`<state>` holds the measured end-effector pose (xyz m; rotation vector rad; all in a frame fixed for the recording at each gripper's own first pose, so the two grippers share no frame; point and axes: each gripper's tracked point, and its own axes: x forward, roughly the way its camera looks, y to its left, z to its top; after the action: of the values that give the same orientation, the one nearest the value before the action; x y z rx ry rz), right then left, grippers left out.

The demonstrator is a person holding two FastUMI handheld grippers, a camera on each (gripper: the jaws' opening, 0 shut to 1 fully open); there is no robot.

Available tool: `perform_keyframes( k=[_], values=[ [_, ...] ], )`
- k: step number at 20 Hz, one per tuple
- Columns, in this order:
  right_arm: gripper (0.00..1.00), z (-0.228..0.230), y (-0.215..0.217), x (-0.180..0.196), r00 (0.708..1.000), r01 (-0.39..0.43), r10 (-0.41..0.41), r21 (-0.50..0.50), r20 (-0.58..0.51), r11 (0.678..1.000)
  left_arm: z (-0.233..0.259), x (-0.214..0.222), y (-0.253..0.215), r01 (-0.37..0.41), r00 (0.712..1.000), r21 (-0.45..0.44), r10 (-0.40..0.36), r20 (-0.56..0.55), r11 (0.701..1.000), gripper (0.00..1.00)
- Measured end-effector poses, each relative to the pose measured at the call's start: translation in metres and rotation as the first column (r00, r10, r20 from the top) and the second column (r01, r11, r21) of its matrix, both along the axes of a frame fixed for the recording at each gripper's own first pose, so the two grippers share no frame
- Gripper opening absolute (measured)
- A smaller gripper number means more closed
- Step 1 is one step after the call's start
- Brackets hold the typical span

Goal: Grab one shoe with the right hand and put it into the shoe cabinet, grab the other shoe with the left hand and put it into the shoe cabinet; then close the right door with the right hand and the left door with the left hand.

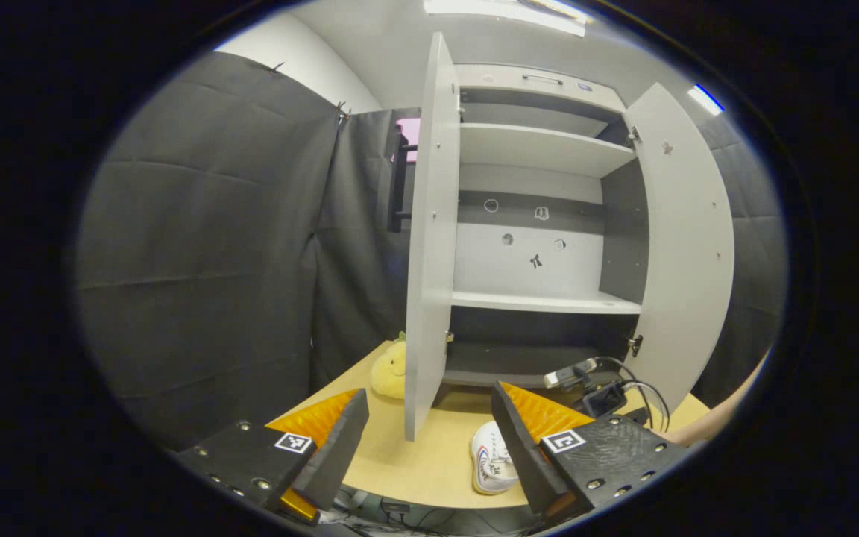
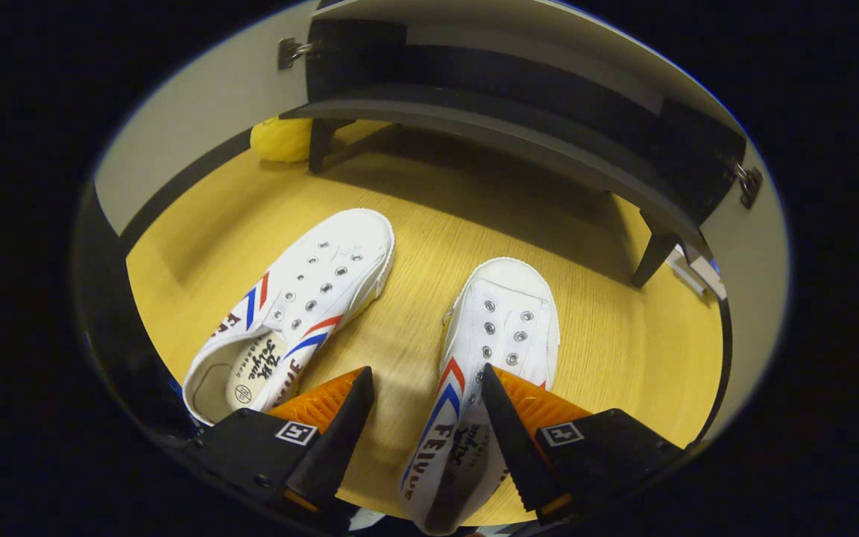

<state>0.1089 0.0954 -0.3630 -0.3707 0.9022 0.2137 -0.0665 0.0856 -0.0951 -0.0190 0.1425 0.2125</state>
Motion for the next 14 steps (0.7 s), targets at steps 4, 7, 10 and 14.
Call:
perform_keyframes(
  k=[4,7,10,14],
  values=[
    [0.42,0.001,-0.015,0.006,0.997,0.061,-0.057,-0.1,0.048,0.993,0.007,0.006,-0.002,0.013,1.0,0.007,-0.013,0.023,1.0,0.94],
    [0.36,0.003,-0.011,0.004,0.995,0.096,-0.096,-0.003,0.002,0.995,0.016,0.009,-0.001,0.017,0.999,0.071,-0.019,0.036,0.997,0.93],
    [0.2,0.003,-0.014,0.005,0.994,0.105,-0.103,0.071,-0.03,0.992,0.014,0.001,-0.006,0.028,0.999,0.071,-0.03,0.026,0.997,0.94],
    [0.04,0.011,-0.019,-0.001,0.994,0.105,-0.101,0.12,-0.041,0.987,0.013,-0.007,-0.013,0.044,0.999,0.057,-0.046,0.023,0.997,0.94]
  ],
)
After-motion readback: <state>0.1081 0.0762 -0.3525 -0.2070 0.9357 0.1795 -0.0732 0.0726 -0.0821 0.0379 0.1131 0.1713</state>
